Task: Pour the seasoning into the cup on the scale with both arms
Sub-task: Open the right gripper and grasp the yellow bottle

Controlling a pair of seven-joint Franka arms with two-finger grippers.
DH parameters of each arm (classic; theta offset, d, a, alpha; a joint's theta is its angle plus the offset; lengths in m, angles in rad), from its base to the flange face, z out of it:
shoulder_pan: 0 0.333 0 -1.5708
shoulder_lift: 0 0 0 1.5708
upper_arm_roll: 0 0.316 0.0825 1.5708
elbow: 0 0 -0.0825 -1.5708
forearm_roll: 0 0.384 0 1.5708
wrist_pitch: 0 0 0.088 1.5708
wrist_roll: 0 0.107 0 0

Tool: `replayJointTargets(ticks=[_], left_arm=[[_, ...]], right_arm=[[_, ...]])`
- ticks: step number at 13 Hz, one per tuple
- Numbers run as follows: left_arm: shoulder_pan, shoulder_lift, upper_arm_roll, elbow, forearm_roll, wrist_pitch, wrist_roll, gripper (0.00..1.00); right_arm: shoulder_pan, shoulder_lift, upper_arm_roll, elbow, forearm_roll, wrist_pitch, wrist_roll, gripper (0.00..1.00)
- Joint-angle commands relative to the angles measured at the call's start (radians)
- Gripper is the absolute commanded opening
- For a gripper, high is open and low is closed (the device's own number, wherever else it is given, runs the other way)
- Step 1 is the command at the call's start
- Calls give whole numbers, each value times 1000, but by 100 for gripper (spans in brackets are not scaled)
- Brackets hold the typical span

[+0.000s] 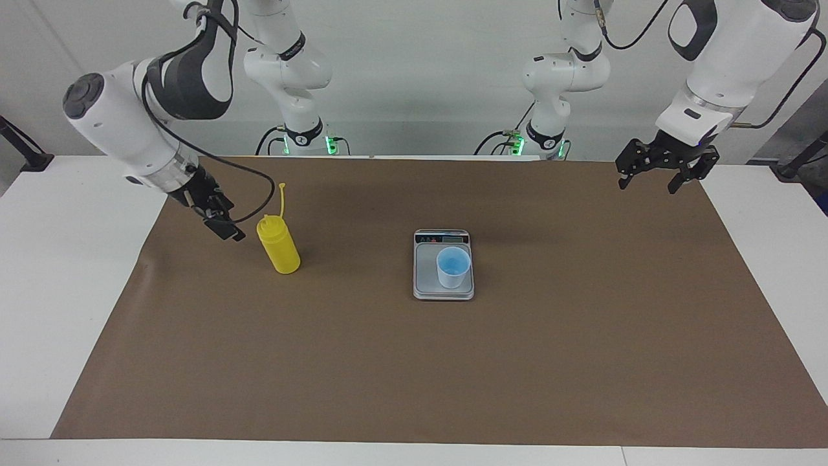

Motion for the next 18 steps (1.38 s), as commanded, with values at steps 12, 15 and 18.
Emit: replayJointTargets(ticks=[12,15,18], left_arm=[[8,-34,-2,-42,-13,10,-6,100],[8,-34,-2,-42,-13,10,-6,100],[8,-34,-2,-42,-13,10,-6,100]], right_arm=[[-113,196,7,-160,422,27,-101,100],[-114,180,7,-194,474,-35,-98,92],[-116,165,7,-223,482,-58,-102,89]])
